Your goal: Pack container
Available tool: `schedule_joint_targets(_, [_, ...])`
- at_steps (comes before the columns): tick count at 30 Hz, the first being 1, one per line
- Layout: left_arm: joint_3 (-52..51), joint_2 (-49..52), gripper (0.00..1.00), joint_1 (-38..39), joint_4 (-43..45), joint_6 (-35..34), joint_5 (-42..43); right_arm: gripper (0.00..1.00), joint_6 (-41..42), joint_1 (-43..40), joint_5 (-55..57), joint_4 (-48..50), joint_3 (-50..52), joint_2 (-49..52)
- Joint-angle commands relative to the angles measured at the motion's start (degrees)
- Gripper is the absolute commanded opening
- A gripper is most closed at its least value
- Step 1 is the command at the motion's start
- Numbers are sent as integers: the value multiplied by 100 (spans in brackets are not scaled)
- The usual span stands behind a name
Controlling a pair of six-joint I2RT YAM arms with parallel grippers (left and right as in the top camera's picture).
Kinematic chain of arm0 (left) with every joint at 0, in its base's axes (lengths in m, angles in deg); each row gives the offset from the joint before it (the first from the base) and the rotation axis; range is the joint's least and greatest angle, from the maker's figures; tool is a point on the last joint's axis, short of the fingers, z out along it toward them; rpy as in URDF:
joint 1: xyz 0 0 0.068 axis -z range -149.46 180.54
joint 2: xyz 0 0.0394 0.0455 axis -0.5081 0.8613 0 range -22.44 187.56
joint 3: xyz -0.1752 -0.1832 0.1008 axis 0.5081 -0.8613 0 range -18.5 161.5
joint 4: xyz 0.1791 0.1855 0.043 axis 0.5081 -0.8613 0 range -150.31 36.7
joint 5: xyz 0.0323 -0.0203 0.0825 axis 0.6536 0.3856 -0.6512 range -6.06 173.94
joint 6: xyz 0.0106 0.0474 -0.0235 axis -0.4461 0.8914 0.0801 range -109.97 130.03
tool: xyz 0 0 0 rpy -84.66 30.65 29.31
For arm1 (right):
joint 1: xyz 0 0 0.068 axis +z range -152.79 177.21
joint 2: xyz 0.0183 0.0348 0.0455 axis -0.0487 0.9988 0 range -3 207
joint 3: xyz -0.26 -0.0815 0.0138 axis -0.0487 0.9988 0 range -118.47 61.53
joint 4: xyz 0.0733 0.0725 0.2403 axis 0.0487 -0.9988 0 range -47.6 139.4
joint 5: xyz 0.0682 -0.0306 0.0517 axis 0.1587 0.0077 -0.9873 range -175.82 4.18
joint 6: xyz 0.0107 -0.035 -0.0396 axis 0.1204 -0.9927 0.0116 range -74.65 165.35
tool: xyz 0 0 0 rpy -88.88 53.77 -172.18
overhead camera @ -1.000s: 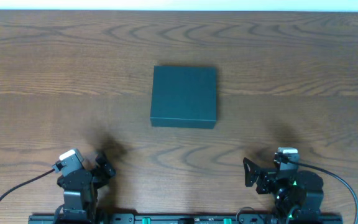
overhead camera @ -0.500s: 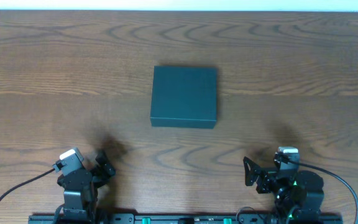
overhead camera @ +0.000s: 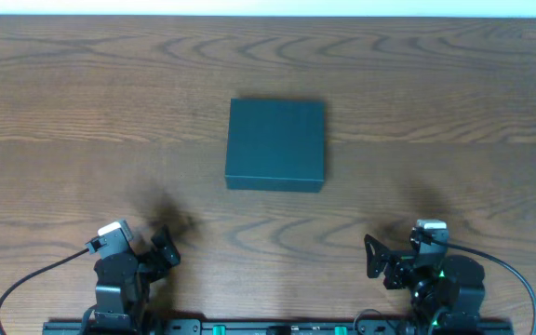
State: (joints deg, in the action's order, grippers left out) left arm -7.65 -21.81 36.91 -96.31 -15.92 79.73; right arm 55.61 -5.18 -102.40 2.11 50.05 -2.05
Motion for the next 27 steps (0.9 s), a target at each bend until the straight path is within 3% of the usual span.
schedule_joint_targets(1, [-120, -37, 95, -31, -48, -66, 101, 99, 59, 7, -37, 9, 81, -20])
schedule_joint_targets(8, [-125, -37, 96, -31, 295, 208, 9, 99, -39, 7, -48, 573, 83, -20])
schedule_joint_targets(11, [-184, -37, 95, -31, 920, 750, -96, 99, -693, 22, -111, 988, 83, -20])
schedule_joint_targets(15, [-319, -37, 95, -35, 1617, 848, -254, 99, -1915, 22, 802, 1132, 90, -20])
schedule_joint_targets(18, [-442, -37, 95, -35, 2162, 1040, -579, 99, -2063, 22, 1045, 1368, 101, -20])
schedule_joint_targets(24, [-1075, -37, 95, -35, 4203, 1226, -933, 99, -2063, 22, 1036, 3475, 501, -20])
schedule_joint_targets(27, [-1058, -37, 96, -35, 4409, 1226, -933, 99, -2063, 22, 1038, 4583, 798, -20])
